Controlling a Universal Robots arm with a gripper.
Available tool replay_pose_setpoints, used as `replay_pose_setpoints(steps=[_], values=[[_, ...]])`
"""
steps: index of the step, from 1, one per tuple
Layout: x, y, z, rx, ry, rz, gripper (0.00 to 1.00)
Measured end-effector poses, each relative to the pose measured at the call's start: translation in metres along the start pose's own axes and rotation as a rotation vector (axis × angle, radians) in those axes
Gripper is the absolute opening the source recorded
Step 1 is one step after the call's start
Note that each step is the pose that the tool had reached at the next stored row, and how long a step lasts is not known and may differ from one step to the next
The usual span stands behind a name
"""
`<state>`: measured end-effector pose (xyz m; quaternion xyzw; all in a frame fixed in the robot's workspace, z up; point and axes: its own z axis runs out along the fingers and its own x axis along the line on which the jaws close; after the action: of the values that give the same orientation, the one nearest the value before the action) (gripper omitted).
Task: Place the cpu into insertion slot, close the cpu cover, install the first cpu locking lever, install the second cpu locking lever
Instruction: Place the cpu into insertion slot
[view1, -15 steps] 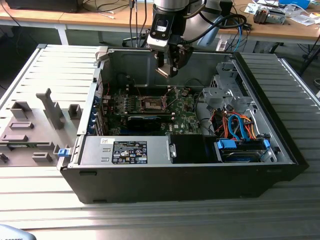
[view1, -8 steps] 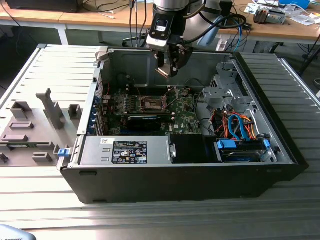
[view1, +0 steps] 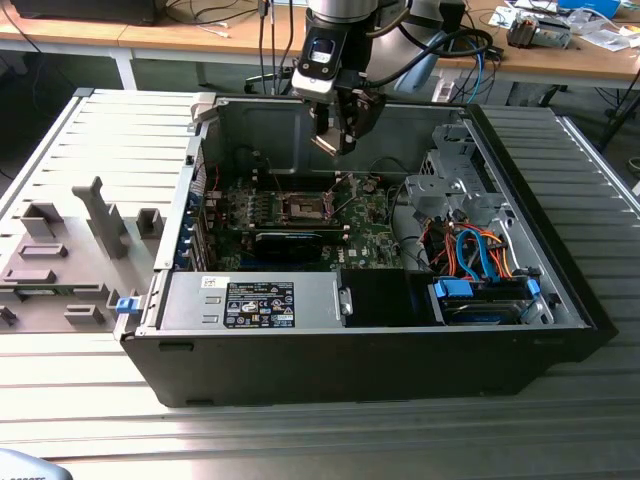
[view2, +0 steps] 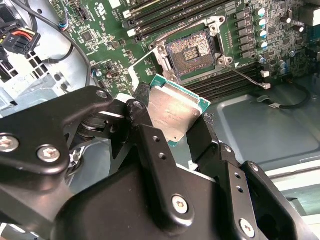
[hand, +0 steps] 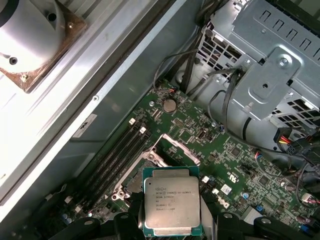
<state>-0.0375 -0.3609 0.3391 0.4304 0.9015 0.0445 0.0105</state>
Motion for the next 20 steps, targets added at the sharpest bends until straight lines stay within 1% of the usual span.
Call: replay_pose_setpoints(steps=[20], values=[[-0.0003, -0.0002, 0.0001, -0.0009, -0.004, 0.044, 0.55]])
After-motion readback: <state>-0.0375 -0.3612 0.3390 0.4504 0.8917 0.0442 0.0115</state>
